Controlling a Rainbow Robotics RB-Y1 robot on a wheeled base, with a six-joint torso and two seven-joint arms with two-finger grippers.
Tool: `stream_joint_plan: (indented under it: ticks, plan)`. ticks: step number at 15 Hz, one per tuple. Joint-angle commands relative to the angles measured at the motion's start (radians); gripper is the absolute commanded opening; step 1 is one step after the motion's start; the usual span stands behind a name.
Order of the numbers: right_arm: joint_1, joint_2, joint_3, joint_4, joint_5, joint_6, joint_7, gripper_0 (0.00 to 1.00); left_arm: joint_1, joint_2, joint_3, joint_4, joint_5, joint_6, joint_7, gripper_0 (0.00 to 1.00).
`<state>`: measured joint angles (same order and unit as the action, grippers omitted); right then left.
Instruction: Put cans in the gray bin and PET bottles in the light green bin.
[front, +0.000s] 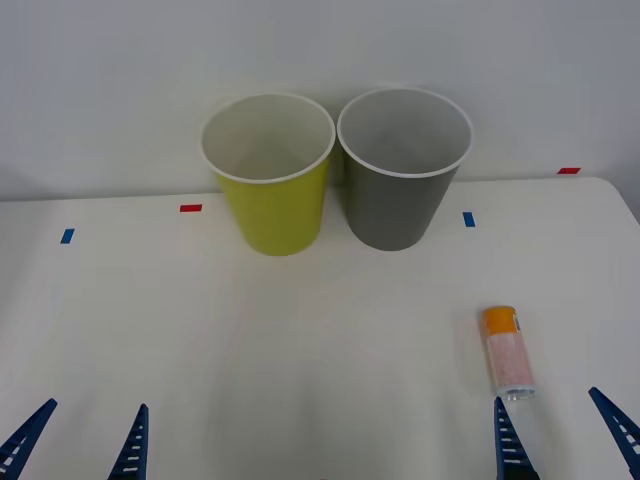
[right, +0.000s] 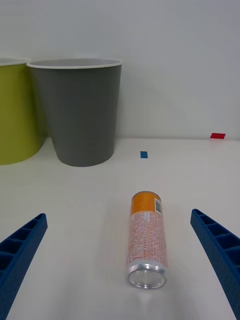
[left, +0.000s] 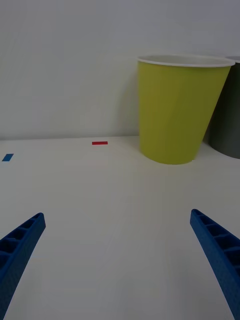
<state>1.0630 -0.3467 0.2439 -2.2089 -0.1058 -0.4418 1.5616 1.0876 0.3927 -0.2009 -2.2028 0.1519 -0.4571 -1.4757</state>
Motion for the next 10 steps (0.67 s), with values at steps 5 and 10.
stream_joint_plan:
  ticks: [5, 10]
  plan:
    - [0.000, 0.000, 0.000, 0.000, 0.000, 0.000, 0.000, 1.00, 0.000, 0.000, 0.000, 0.000, 0.000, 0.000, 0.000, 1.00]
    - [0.000, 0.000, 0.000, 0.000, 0.000, 0.000, 0.000, 1.00, 0.000, 0.000, 0.000, 0.000, 0.000, 0.000, 0.000, 1.00]
